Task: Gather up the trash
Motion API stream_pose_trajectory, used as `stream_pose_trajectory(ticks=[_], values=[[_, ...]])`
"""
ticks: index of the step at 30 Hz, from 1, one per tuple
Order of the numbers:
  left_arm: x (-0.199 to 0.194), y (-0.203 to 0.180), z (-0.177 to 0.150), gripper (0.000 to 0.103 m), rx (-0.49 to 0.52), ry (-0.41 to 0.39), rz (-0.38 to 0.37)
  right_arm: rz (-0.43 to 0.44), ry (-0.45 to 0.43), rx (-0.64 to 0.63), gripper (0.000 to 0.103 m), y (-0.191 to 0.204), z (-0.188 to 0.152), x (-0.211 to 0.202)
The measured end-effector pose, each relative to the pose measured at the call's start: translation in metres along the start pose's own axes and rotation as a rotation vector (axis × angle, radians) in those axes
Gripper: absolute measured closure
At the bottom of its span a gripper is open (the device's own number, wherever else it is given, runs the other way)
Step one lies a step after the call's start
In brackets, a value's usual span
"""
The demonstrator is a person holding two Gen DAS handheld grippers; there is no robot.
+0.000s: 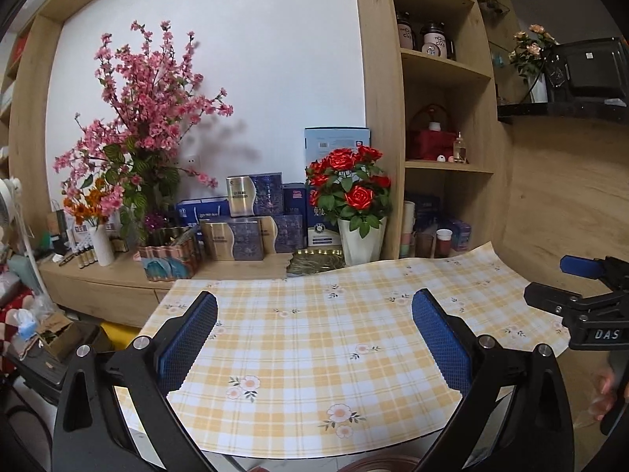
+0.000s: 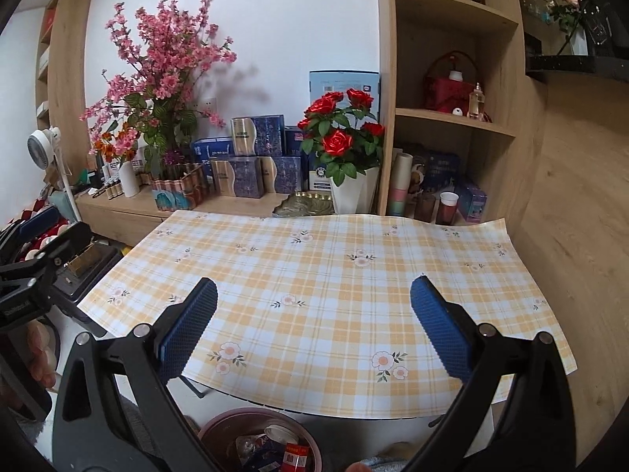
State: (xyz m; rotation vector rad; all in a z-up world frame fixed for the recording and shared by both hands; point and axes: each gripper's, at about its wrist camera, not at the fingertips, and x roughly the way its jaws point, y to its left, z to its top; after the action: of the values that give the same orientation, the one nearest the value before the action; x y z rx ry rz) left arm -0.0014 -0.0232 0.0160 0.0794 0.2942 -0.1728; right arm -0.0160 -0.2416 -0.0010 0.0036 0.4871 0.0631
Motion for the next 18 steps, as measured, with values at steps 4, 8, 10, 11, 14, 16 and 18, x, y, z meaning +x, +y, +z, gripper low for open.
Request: stream_pose_trajectory(ticks=[4,8,10,11,14,16,18], values=[[-0.0039,0.0,0.0021,0.006,0.02,0.01,0.032,0.008,0.0,-0.002,0.006,0.0056,0.0002,-0.0049],[-0.0025,-0.0032,-0.0001,0.006,0.067,0.046,0.059,0.013,0.0,0.0,0.006,0.0084,0.0002,-0.0063],[-0.0026,-0.0032,-0.0017,0.006,0.076,0.042,0.075,0.015,-0.001,0.003,0.006,0.0083,0.0002,-0.0064],[-0.0031,-0.0022,-0.0026,0.006,0.074,0.044,0.081,0.019,0.0,0.006,0.006,0.0084,0.0001,-0.0062],[-0.0031,0.0011,-0.0041,0.006,0.063,0.05,0.092,0.022,0.005,0.007,0.006,0.0093,-0.0009,-0.0059],[-0.0031,0.0023,-0.0048,0.006,0.057,0.052,0.096,0.02,0.008,0.005,0.006,0.0104,-0.0016,-0.0054],[-0.0035,0.0023,-0.0047,0.006,0.059,0.051,0.103,0.023,0.011,0.004,0.006,0.0113,-0.0022,-0.0048]])
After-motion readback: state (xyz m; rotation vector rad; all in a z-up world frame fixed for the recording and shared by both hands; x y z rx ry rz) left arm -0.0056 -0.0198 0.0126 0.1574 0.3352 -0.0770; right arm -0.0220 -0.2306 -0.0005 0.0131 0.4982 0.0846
